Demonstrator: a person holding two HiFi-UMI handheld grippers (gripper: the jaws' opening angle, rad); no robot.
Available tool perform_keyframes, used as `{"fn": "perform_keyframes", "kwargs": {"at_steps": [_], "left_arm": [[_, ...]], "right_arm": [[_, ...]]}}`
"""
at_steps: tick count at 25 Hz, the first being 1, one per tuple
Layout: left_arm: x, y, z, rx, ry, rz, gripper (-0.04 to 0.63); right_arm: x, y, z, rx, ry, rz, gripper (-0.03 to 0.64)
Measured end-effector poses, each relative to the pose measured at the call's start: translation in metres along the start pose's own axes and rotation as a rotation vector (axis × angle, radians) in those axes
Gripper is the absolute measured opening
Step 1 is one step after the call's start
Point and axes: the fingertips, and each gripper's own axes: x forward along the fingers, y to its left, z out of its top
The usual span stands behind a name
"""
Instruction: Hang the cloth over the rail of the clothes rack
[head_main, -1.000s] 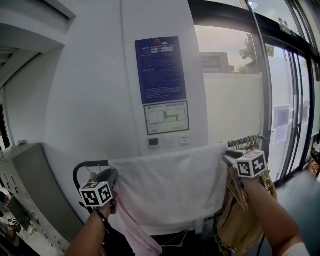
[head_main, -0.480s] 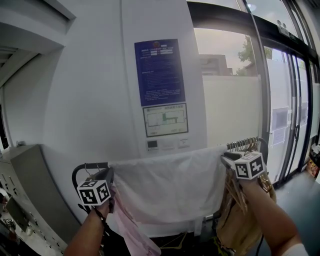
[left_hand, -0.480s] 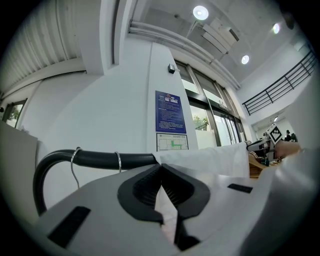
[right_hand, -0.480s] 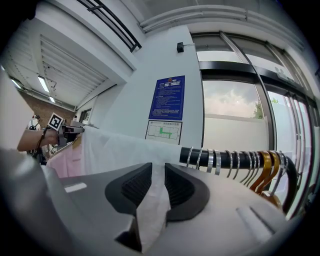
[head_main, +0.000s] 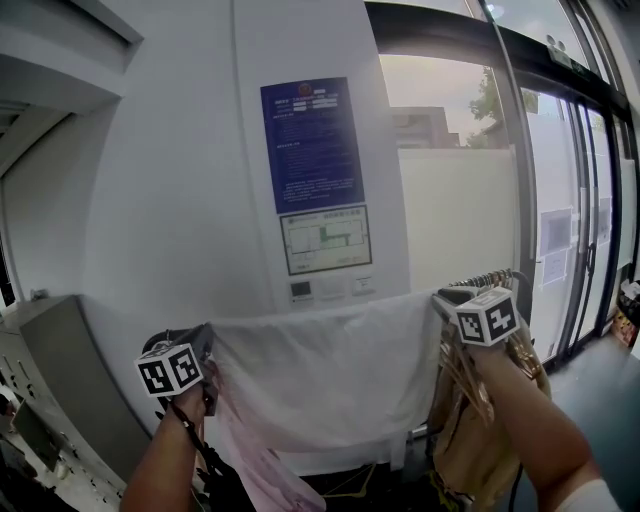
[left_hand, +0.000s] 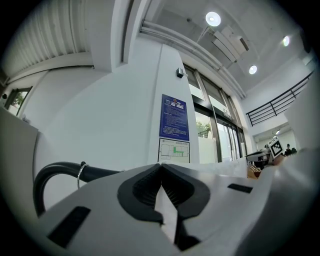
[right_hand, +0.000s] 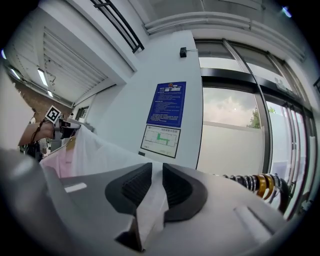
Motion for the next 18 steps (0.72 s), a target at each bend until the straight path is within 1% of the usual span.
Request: {"fn": "perform_keyframes", "kwargs": {"at_steps": [3, 6, 10, 15, 18], "left_arm": [[0.001, 0.001, 0.002, -0.003, -0.001, 0.000, 0.009], [0.001, 0.004, -0.002, -0.028, 0.016, -0.008, 0.009], [-0.002, 0.015, -0.004, -0.051, 0.019, -0.004, 0.009], [-0.006, 0.015, -0.003, -0.004, 0.010, 0.013, 0.011], [-0.015, 0.025, 0.008, -0.007, -0.039, 0.057, 0.011]], "right_arm": [[0.002, -0.003, 0.001, -0.007, 0.015, -0.025, 0.056], [0.002, -0.007, -0.003, 0.011, 0.034, -0.039, 0.042], [0.002, -0.010, -0.006, 0.006, 0.045, -0.047, 0.025], [0.001, -0.010, -0.005, 0.002, 0.042, -0.050, 0.025], [-0.001, -0.009, -0.005, 0.002, 0.040, -0.051, 0.025]]}}
